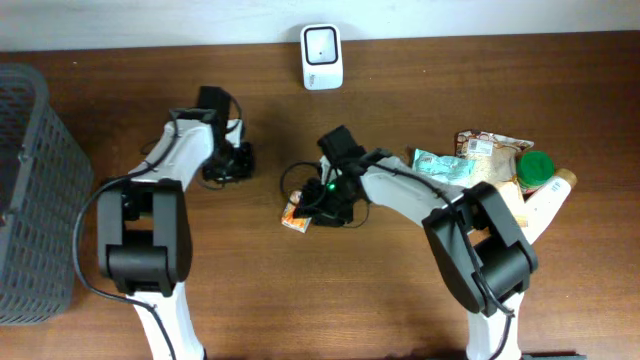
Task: Scan the item barcode
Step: 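Grasp the orange tissue pack with the right gripper and lift it, then raise the orange tissue pack with the right gripper to the scanner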
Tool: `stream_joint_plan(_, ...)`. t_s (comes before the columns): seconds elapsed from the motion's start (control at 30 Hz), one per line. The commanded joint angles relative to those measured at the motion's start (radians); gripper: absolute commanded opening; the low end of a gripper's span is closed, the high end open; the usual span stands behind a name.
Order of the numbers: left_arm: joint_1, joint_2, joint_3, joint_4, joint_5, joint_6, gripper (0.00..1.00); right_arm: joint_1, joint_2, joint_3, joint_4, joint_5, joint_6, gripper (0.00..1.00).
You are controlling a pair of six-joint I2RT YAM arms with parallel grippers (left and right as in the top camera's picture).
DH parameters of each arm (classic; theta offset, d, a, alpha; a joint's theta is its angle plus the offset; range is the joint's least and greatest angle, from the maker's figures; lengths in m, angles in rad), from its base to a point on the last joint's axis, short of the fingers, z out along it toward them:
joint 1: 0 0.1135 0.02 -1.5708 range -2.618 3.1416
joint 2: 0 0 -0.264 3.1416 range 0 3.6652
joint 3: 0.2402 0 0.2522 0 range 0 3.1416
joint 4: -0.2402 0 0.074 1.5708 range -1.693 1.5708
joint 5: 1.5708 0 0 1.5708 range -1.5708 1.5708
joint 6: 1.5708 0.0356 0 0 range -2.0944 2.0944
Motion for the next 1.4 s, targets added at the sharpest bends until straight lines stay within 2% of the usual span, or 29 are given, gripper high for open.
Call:
stream_joint_plan(0.0, 0.037, 0.003, -0.002, 0.013, -0.011, -0.009, 0.29, 0.032, -0.003, -0.010, 0.031, 0.095, 0.048, 0.41)
stream_joint_plan(0.1, 0.055, 0.003, -0.002, 0.023, -0.016, -0.009, 0.31, 0.043, 0.012, -0.010, 0.029, 0.143, 0.048, 0.40)
stream_joint_plan(0.17, 0.055, 0.004, -0.002, 0.022, -0.042, -0.009, 0.32, 0.044, 0.019, -0.010, 0.024, 0.158, 0.047, 0.34)
stream_joint_plan(0.23, 0.055, 0.003, -0.002, 0.022, -0.042, -0.009, 0.39, 0.044, 0.020, -0.010, 0.013, 0.174, 0.046, 0.27)
stream_joint_plan(0.27, 0.055, 0.003, -0.003, 0.022, -0.042, -0.009, 0.48, 0.045, 0.020, -0.010, 0.005, 0.181, 0.030, 0.22)
stream_joint_plan(0.3, 0.055, 0.003, -0.003, 0.022, -0.041, -0.009, 0.66, 0.044, 0.020, -0.010, -0.001, 0.180, 0.010, 0.14)
stream_joint_plan(0.33, 0.055, 0.003, -0.002, 0.022, -0.042, -0.009, 0.77, 0.043, 0.019, -0.010, -0.001, 0.177, -0.011, 0.06)
stream_joint_plan(0.37, 0.055, 0.003, -0.003, 0.022, -0.042, -0.009, 0.98, 0.035, 0.016, -0.007, -0.001, 0.165, -0.042, 0.04)
stream_joint_plan(0.43, 0.055, 0.003, -0.003, 0.022, -0.042, -0.009, 0.99, 0.008, 0.003, 0.005, -0.001, 0.098, -0.107, 0.04)
stream_joint_plan(0.53, 0.055, 0.003, -0.003, 0.022, -0.041, -0.009, 0.99, -0.070, -0.064, 0.038, -0.010, -0.156, -0.321, 0.04)
stream_joint_plan(0.67, 0.055, 0.003, -0.002, 0.022, -0.041, -0.009, 0.99, -0.171, -0.174, 0.038, -0.009, -0.465, -0.463, 0.04)
stream_joint_plan(0.77, 0.055, 0.003, -0.002, 0.022, -0.041, -0.009, 0.99, -0.282, -0.284, 0.038, -0.009, -0.631, -0.463, 0.04)
stream_joint_plan(0.93, 0.055, 0.003, -0.002, 0.022, -0.041, -0.009, 0.99, -0.389, -0.408, 0.038, -0.011, -0.705, -0.442, 0.04)
stream_joint_plan(1.07, 0.055, 0.003, -0.002, 0.022, -0.041, -0.009, 0.99, -0.415, -0.468, 0.038, -0.040, -0.703, -0.417, 0.04)
stream_joint_plan(1.2, 0.055, 0.003, -0.002, 0.022, -0.041, -0.009, 0.99, -0.401, -0.472, 0.085, -0.092, -0.476, -0.342, 0.04)
stream_joint_plan(1.3, 0.055, 0.003, -0.003, 0.022, -0.041, -0.009, 0.99, -0.357, -0.423, 0.335, -0.336, -0.148, -0.410, 0.04)
stream_joint_plan(1.37, 0.055, 0.003, -0.002, 0.022, -0.041, -0.009, 0.99, -0.293, -0.318, 0.644, -0.518, 0.159, -0.464, 0.04)
